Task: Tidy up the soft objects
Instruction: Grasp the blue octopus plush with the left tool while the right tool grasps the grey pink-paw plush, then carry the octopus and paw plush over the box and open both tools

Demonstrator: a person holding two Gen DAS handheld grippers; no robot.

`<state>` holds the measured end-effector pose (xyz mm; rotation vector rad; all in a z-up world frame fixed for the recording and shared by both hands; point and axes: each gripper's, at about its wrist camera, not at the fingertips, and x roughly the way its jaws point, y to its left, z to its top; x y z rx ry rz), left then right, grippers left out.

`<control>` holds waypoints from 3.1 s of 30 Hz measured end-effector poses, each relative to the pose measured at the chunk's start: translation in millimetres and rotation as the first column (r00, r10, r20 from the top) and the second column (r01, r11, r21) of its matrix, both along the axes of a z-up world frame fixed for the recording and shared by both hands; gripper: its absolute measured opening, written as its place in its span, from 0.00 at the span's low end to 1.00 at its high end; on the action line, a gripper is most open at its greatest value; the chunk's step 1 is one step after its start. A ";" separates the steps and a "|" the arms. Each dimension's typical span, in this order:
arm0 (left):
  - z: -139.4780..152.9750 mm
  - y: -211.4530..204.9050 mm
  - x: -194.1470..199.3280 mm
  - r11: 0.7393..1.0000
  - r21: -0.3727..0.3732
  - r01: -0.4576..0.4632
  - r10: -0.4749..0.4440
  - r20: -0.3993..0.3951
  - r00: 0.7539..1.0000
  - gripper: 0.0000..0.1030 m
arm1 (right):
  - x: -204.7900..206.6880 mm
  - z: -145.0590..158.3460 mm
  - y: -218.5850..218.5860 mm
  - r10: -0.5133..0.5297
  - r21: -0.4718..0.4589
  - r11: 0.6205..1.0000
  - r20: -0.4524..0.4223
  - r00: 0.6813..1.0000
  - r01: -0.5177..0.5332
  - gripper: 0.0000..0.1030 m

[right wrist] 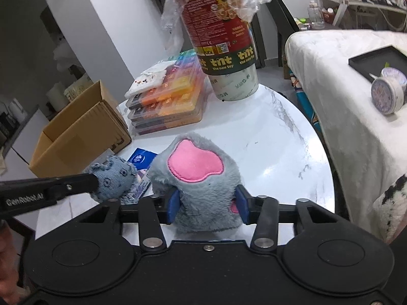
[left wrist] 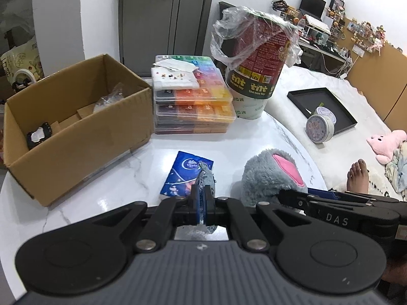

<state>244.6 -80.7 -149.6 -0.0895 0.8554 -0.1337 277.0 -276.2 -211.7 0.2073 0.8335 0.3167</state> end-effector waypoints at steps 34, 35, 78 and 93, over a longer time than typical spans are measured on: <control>55.1 47.2 -37.9 0.998 -0.029 -0.048 0.051 0.100 0.994 0.01 | -31.4 68.8 35.0 0.015 -0.064 0.998 0.048 0.999 -0.011 0.25; 56.8 48.2 -39.0 0.998 -0.026 -0.050 0.053 0.103 0.993 0.01 | -31.6 70.9 36.5 0.018 -0.065 0.998 0.051 0.999 -0.015 0.25; 104.4 157.2 -12.8 0.968 -0.014 -0.249 0.248 0.168 0.954 0.01 | -5.7 122.9 116.9 0.148 -0.085 0.987 0.118 0.982 -0.138 0.25; 79.9 174.0 38.3 0.959 -0.013 -0.283 0.283 0.122 0.951 0.01 | 6.8 121.4 123.9 0.149 -0.082 0.987 0.112 0.983 -0.140 0.25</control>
